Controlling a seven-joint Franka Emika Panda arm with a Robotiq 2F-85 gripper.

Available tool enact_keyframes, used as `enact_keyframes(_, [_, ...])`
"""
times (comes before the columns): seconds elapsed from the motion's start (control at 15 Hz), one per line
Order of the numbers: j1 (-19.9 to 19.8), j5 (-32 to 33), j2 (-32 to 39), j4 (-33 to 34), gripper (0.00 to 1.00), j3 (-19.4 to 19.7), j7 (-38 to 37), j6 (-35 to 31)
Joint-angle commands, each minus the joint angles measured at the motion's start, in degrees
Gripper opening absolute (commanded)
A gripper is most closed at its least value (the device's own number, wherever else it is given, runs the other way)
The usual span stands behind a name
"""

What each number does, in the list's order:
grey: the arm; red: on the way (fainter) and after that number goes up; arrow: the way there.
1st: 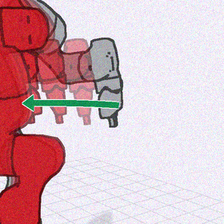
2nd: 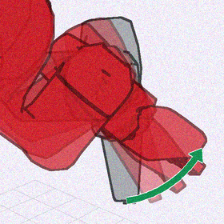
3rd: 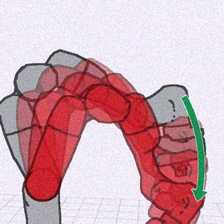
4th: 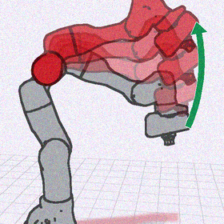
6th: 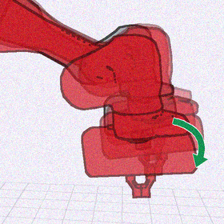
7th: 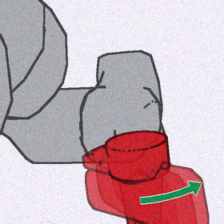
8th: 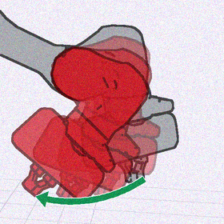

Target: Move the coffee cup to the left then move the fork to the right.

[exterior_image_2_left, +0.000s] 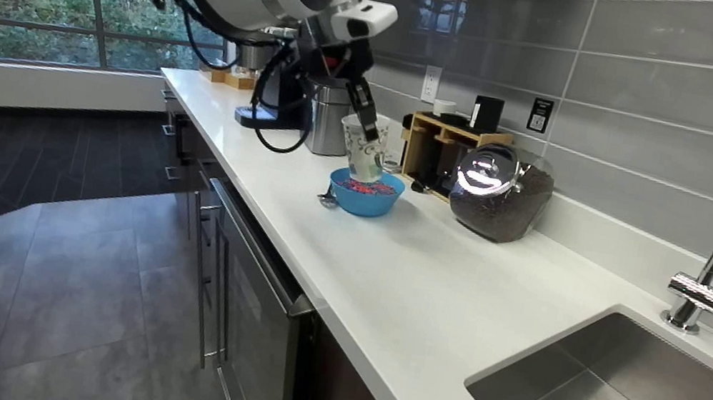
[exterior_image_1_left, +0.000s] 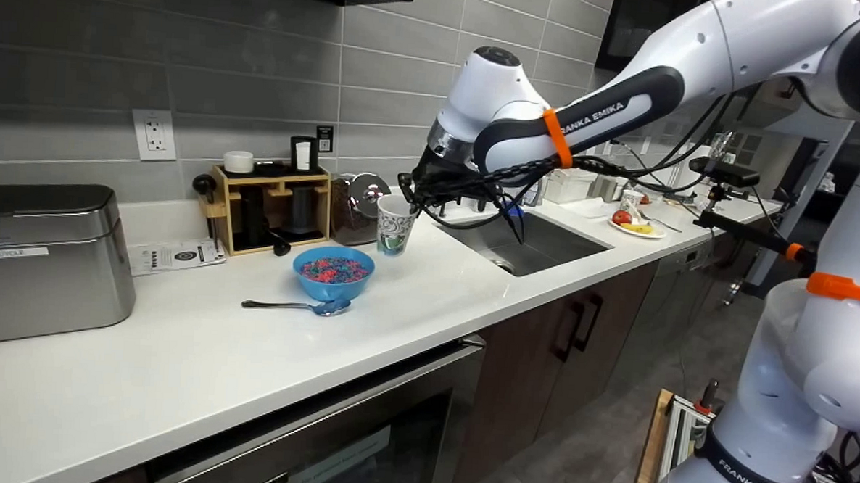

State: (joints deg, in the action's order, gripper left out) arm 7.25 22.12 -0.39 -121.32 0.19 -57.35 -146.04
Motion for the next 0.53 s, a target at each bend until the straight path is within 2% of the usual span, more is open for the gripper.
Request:
enact_keyframes(0.0, [0.5,-4.9,-6.6,-6.2,0.01,-4.2,10.6,-0.1])
enact_keyframes(0.27, [2.8,-15.0,-6.0,-6.2,0.01,-8.4,23.3,1.7])
enact_keyframes(0.47, [4.2,-19.6,-2.4,-2.6,0.01,-10.9,31.6,4.7])
